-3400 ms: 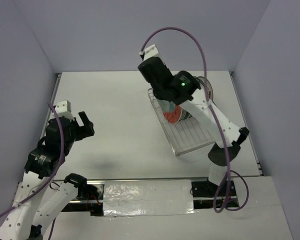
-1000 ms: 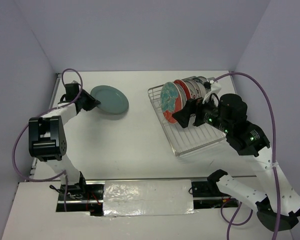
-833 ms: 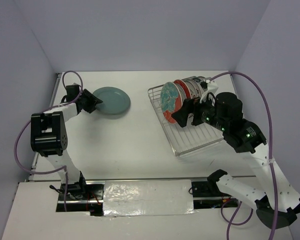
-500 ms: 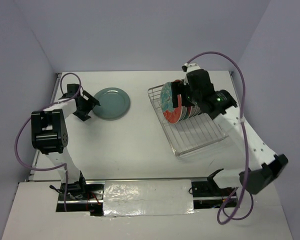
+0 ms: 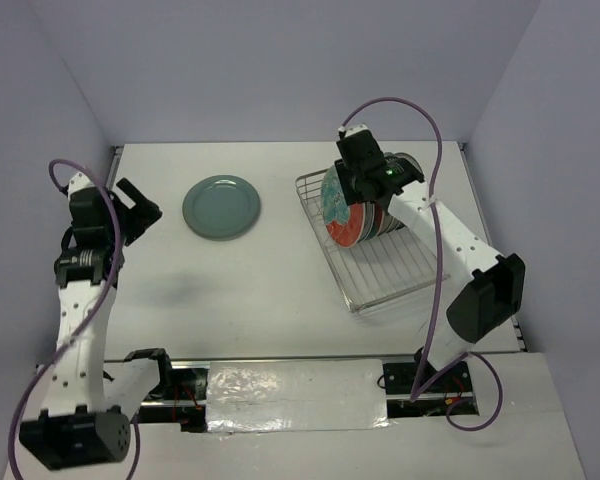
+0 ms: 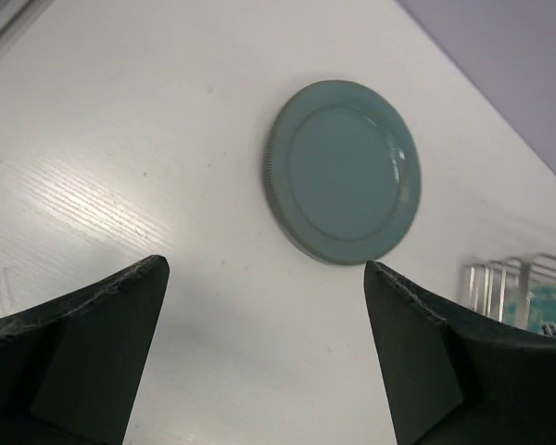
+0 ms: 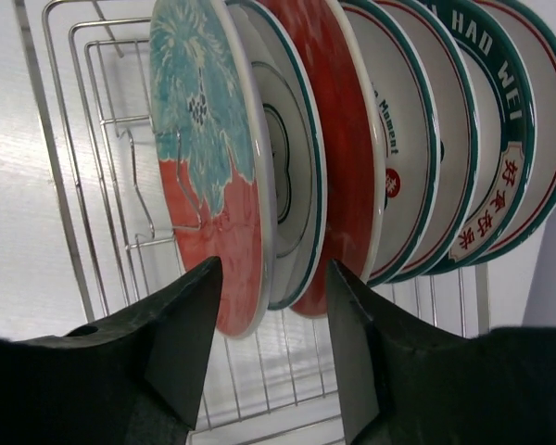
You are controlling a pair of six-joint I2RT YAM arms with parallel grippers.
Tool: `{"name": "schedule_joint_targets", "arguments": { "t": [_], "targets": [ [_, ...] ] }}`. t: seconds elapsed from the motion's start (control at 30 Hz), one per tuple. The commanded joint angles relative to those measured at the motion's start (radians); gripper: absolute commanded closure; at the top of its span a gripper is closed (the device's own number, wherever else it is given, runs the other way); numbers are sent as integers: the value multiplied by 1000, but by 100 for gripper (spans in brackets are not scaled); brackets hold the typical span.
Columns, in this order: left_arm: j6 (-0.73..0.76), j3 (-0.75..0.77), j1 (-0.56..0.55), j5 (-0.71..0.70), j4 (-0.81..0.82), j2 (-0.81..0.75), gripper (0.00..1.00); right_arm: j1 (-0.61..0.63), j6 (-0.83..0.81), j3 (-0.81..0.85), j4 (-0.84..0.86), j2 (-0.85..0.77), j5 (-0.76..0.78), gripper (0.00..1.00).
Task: Unload the plates from the dish rack
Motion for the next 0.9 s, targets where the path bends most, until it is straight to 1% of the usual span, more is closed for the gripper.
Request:
{"name": "schedule_joint_targets", "arguments": {
  "t": [0.0, 0.03, 0.13, 0.2, 0.27, 0.33, 0.5, 0.57, 0.67, 0.7, 0.73, 0.77, 0.87],
  "targets": [
    [174, -77, -1, 105, -45, -98, 0, 22, -24, 53, 60, 41, 69, 46],
    [211, -98, -1, 115, -48, -156, 0, 31, -26, 45, 72, 50, 72, 50],
    [255, -134, -3, 86, -58, -239, 0, 42, -32, 48, 91, 81, 99, 53],
    [255, -166, -4, 58, -60, -269, 0, 43, -32, 53, 86, 113, 128, 55],
    [254, -190, -12, 69, -26, -307, 1, 45, -28, 52, 92, 130, 156, 58],
    [252, -206, -15, 93, -17, -326, 1, 45, -26, 45, 100, 144, 181, 66],
    [252, -218, -23, 104, -6, -324, 0, 71, -14, 44, 108, 156, 247, 81],
    [251, -218, -26, 101, -6, -324, 0, 82, -15, 56, 102, 158, 266, 83],
    [248, -220, -29, 96, -6, -327, 0, 101, -5, 105, 53, 165, 296, 89],
    [248, -221, -30, 93, -8, -329, 0, 108, 0, 131, 43, 167, 303, 95],
    [246, -221, -32, 90, -9, -329, 0, 111, 3, 145, 33, 168, 311, 98],
    [246, -220, -32, 89, -9, -329, 1, 111, 11, 159, 22, 170, 323, 100],
    [246, -215, -32, 87, -11, -327, 0, 125, 23, 225, -50, 168, 358, 100]
  ]
}}
